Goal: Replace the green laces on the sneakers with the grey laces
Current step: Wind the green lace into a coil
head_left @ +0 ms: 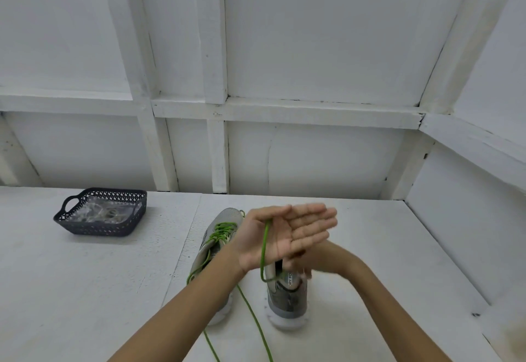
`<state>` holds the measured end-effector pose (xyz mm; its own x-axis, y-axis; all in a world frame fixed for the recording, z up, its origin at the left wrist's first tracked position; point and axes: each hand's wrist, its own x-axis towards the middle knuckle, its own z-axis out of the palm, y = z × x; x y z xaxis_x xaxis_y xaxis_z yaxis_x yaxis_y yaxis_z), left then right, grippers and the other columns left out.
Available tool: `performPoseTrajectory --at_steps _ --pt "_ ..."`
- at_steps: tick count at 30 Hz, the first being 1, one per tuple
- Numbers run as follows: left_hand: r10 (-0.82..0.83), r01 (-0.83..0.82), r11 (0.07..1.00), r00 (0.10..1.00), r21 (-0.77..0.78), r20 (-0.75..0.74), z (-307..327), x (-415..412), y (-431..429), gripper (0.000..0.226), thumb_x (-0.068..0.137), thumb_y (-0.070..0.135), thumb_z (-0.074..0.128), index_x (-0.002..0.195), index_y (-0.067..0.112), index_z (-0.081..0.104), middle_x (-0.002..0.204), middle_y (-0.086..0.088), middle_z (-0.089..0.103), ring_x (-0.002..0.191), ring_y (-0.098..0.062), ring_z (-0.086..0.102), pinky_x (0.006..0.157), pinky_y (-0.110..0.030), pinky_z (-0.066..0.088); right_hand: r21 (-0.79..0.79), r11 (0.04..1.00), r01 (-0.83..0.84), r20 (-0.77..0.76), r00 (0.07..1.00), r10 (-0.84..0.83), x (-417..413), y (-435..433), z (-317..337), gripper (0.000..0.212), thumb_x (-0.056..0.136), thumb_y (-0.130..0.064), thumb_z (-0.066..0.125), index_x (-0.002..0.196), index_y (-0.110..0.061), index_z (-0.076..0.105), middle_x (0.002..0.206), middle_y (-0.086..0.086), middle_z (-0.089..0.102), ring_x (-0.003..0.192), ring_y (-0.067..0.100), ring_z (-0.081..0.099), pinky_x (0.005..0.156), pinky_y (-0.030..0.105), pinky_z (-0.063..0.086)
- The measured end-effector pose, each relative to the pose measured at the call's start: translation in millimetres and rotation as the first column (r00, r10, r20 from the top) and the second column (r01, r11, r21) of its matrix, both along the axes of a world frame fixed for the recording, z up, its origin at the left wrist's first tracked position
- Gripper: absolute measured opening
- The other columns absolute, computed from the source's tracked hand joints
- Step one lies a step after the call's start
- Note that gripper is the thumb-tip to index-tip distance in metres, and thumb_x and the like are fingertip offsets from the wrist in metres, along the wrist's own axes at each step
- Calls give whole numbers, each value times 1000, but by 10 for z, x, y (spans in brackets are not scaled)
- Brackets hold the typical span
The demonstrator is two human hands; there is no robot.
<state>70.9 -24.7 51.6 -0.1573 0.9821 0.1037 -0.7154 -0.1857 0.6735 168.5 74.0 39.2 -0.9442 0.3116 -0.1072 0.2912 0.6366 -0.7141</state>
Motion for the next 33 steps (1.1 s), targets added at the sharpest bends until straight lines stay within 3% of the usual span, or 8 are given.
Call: performPoseTrajectory --at_steps 1,2,5,8,19,25,29,33 --pt "-42 41 999 998 -20 -37 -13 46 -3 46 98 16 36 134 -9 47 140 -25 48 134 -35 43 114 -42 32 86 958 275 -181 950 -256 -68 16 53 29 90 5 45 110 -3 64 112 30 59 117 39 59 85 18 47" --pt "-79 76 996 995 -50 -65 -41 85 -4 46 97 17 36 133 -8 49 139 -25 49 133 -34 45 115 -42 32 46 971 234 -250 944 -215 -62 96 90 28 91 4 45 111 1 64 112 34 58 121 41 55 78 14 44" --pt "-168 154 976 982 -157 -84 -130 170 -4 46 97 17 35 133 -7 49 139 -23 50 133 -33 45 117 -41 29 -131 991 5 -253 967 -39 -222 316 414 19 86 4 63 76 -11 70 69 8 66 63 10 63 60 25 49" --pt "-178 166 963 983 -214 -38 -206 190 8 48 99 18 35 138 -9 42 143 -26 43 136 -36 40 117 -43 26 -154 988 30 -412 907 -92 -198 349 580 20 83 3 68 73 -13 70 56 -9 63 47 -1 53 53 18 48" --pt "-39 49 990 996 -135 78 -168 129 25 53 93 40 47 126 0 57 129 -20 56 124 -30 52 109 -41 37 119 976 183 -729 683 -39 185 41 360 27 77 -7 77 86 -31 67 83 -15 68 80 6 65 69 24 51" --pt "-12 18 967 1000 -256 24 -186 90 86 73 95 28 57 148 -7 20 144 -18 20 129 -23 24 113 -33 20 414 910 9 -677 671 302 330 10 49 15 72 -20 77 86 -22 72 89 -11 62 91 2 55 78 26 45" --pt "-72 87 954 996 -287 61 -243 122 79 47 98 15 43 138 -10 41 140 -27 46 127 -34 51 109 -41 41 120 993 -8 -717 691 92 324 94 305 13 84 -32 64 88 -23 72 91 -13 68 94 9 60 82 23 42" --pt "-148 154 945 988 -288 42 -185 194 13 48 102 17 37 141 -11 36 147 -28 36 141 -36 33 119 -42 24 -16 985 -173 -454 879 147 103 459 536 28 91 -3 55 103 -22 71 106 -15 71 103 5 62 81 17 44"
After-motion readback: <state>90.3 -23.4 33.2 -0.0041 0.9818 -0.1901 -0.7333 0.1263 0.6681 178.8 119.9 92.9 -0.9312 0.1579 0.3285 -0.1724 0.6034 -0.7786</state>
